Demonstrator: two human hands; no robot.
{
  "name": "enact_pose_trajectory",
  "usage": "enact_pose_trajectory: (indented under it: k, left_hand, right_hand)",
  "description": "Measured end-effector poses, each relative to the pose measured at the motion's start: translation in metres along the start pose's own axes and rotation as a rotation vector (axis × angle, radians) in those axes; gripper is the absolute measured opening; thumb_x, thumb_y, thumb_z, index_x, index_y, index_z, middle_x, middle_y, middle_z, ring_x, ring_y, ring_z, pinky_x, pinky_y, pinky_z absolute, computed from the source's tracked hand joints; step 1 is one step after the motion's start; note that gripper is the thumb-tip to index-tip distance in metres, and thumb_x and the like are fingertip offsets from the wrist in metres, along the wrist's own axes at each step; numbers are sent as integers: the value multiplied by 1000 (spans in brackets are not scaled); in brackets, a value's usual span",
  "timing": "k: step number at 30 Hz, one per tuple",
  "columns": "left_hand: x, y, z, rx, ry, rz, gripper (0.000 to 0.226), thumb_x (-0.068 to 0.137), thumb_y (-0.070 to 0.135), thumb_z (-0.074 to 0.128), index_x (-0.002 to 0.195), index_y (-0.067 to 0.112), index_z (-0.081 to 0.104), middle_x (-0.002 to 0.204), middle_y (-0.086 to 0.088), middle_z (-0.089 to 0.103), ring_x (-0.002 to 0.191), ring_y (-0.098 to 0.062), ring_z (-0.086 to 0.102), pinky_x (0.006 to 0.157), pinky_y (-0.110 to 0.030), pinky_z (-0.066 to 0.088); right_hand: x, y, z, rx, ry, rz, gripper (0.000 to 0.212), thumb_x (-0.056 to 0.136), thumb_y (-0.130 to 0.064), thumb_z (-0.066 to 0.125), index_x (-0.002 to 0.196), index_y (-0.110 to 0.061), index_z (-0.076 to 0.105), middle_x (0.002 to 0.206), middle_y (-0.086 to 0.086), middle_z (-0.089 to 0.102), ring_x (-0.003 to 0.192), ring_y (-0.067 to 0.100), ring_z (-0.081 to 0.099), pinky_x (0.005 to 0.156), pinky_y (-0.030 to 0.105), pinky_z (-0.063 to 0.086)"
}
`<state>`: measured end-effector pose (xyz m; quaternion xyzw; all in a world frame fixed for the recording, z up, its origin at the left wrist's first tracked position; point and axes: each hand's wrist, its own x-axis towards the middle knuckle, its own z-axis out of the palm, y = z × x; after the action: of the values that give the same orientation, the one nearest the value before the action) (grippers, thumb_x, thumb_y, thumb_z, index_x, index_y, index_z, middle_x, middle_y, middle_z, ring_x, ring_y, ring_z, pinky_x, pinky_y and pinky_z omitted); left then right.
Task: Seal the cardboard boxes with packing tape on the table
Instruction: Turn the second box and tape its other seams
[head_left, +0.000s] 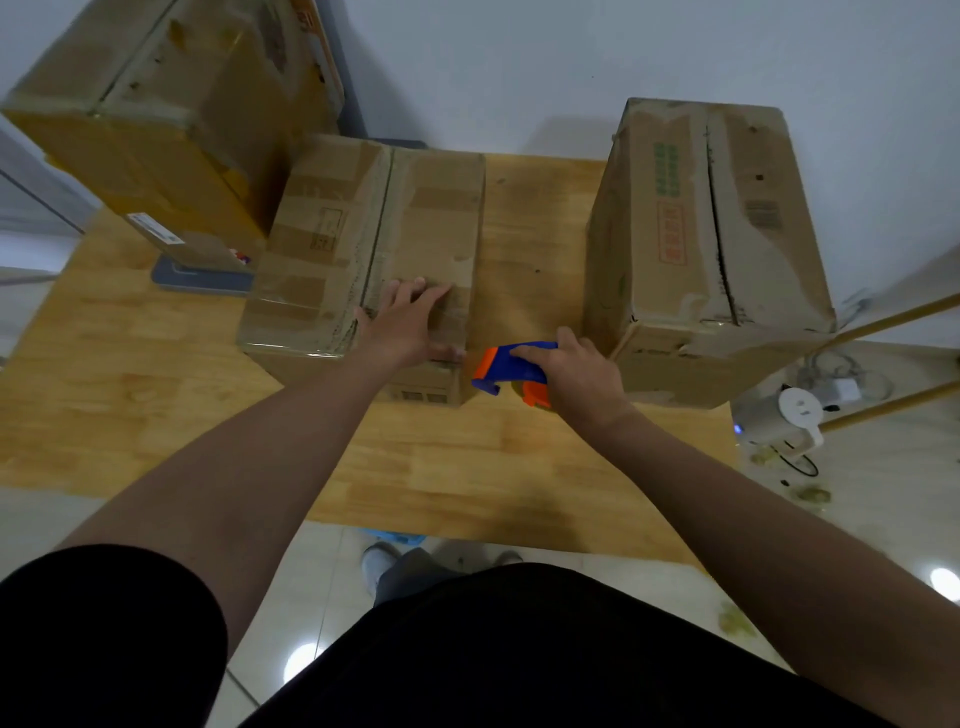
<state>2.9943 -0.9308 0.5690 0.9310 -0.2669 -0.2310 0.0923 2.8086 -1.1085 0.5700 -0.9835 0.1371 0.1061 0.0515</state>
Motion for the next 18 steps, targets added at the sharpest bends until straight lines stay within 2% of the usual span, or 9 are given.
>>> enact_pose_trajectory:
  k: [3,6,7,9,11,15,18]
  left_hand:
    - [2,-5,-5,-8,-27,9,103,75,68,77,158,50,19,170,11,7,157,-19,-1,117,-73,10]
    - [3,-9,-8,-7,-34,15,101,76,68,77,158,51,21,169,12,9,157,-20,2,118,-70,13]
    - [3,-8,-8,-6,-31,19,101,75,67,78,157,51,22,169,11,10,156,-20,4,118,-69,14]
    - [2,-7,-8,-3,-13,24,101,74,66,79,157,51,23,168,10,13,156,-22,7,118,-68,16]
    - [3,-6,-8,-3,15,19,102,70,67,81,155,53,25,166,8,18,154,-23,12,116,-67,19]
    - [4,-5,-7,39,50,11,102,68,71,80,152,56,26,160,8,26,150,-26,17,112,-67,22]
    - [4,-7,-8,37,56,11,101,66,72,80,151,57,27,159,9,27,149,-25,20,111,-67,23]
  right_hand:
    - [-3,18,14,7,-110,81,44,99,-24,57,139,-41,53,121,9,47,110,38,56,78,45,52]
    - [-9,44,33,234,-175,219,50,95,-20,56,138,-45,54,123,10,52,104,40,62,81,47,56]
    - [-9,48,36,324,-192,252,56,92,-12,54,137,-45,55,126,11,54,98,40,64,77,48,59]
    - [-5,47,41,495,-236,296,67,86,1,48,138,-39,56,129,12,53,79,38,66,56,47,61]
    - [2,44,46,606,-278,324,68,85,4,48,139,-36,57,135,11,52,66,33,64,44,45,58]
    - [16,38,65,699,-376,382,65,90,2,47,144,-33,51,146,11,47,78,42,69,46,47,59]
    - [21,32,75,645,-381,385,64,90,-1,51,148,-30,47,148,11,47,89,45,68,52,48,60]
